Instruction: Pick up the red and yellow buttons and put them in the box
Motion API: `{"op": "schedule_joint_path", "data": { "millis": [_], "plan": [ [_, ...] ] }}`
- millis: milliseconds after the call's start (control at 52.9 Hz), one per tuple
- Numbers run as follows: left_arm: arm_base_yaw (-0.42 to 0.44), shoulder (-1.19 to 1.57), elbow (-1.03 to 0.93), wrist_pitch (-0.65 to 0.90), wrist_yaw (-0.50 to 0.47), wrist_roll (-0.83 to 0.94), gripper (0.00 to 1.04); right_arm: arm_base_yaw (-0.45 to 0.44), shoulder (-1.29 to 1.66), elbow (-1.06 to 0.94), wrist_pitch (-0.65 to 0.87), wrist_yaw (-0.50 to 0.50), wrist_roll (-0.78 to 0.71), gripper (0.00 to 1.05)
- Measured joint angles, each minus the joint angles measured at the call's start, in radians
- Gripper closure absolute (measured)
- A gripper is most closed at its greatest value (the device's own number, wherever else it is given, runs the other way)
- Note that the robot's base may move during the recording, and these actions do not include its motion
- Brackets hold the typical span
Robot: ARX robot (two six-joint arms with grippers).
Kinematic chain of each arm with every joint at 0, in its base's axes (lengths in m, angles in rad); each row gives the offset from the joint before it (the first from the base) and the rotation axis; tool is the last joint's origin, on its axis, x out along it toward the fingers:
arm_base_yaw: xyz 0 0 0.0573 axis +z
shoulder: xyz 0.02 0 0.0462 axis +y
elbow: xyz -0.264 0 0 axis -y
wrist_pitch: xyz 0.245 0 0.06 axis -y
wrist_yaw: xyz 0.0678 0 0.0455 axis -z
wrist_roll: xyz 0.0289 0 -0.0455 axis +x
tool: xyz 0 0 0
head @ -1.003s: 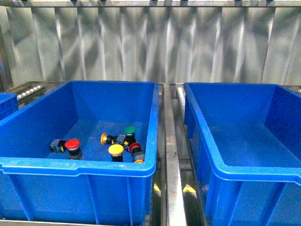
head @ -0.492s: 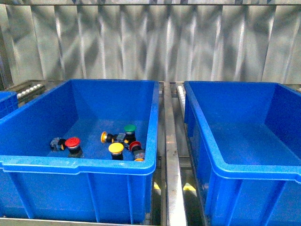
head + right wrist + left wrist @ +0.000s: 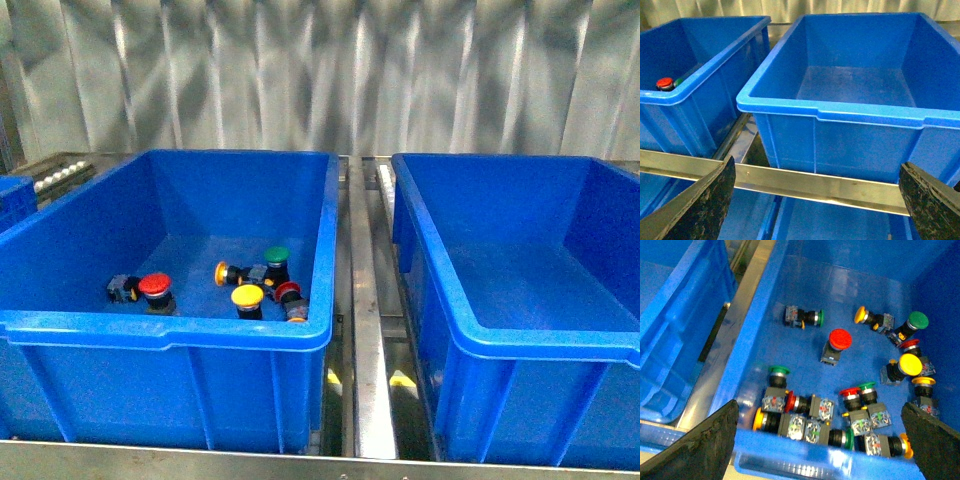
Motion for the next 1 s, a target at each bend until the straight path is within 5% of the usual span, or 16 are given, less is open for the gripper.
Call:
{"op": "schedule_joint_path", "data": {
  "millis": [265, 1003],
  "plan": [
    [-0.114, 0.362, 0.408, -0.218, -0.25, 0.04, 0.08, 0.0, 0.0, 0.0, 0.0, 0.0, 0.0, 0.07],
    [-0.186, 0.802, 0.805, -0.326, -0.354, -0.062, 0.08, 0.0, 0.0, 0.0, 0.0, 0.0, 0.0, 0.07]
  ]
}}
